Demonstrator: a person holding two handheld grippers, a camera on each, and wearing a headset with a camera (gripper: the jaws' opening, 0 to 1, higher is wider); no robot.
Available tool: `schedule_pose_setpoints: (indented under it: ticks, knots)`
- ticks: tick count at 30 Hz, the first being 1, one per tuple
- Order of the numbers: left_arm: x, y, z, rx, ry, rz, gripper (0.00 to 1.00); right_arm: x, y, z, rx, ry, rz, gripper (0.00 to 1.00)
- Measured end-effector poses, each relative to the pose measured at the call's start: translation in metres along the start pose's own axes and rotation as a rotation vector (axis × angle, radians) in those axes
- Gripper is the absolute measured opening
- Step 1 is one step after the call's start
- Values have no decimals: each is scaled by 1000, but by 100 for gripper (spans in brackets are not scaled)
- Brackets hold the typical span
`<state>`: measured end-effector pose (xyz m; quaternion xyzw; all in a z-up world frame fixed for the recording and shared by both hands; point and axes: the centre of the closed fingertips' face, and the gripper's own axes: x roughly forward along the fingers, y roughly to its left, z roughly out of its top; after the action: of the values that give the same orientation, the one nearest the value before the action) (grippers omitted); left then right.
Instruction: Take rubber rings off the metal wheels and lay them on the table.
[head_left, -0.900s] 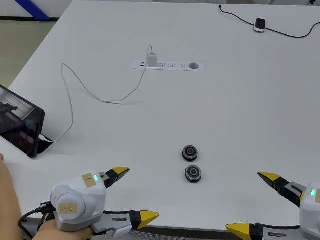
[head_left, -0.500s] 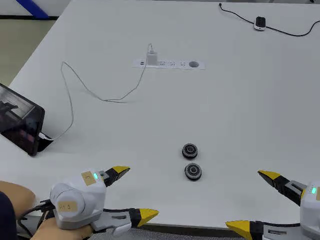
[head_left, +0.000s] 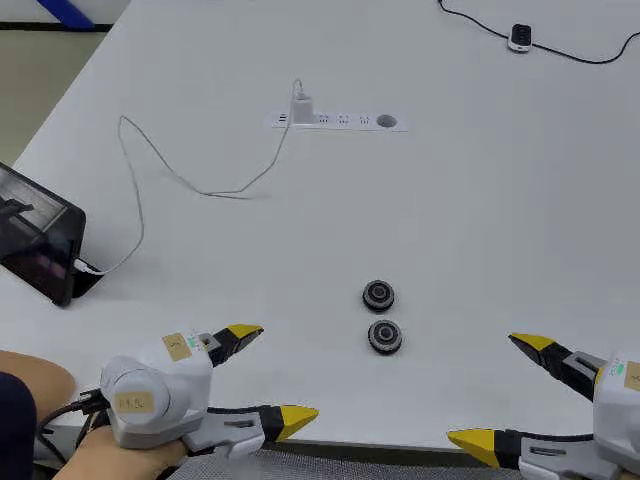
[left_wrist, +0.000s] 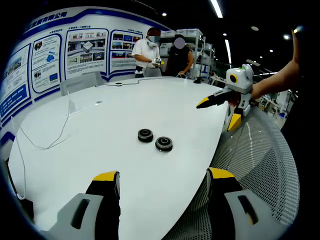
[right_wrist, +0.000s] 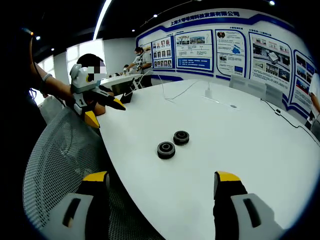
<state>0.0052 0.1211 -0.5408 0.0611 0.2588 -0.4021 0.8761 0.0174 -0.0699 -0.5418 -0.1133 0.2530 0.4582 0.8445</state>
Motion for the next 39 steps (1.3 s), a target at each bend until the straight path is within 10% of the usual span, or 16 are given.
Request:
schedule_pose_setpoints:
  ticks: [39]
  knots:
    - [30,-6,21,42,23,-73,63,35,4,14,-12,43,75,66]
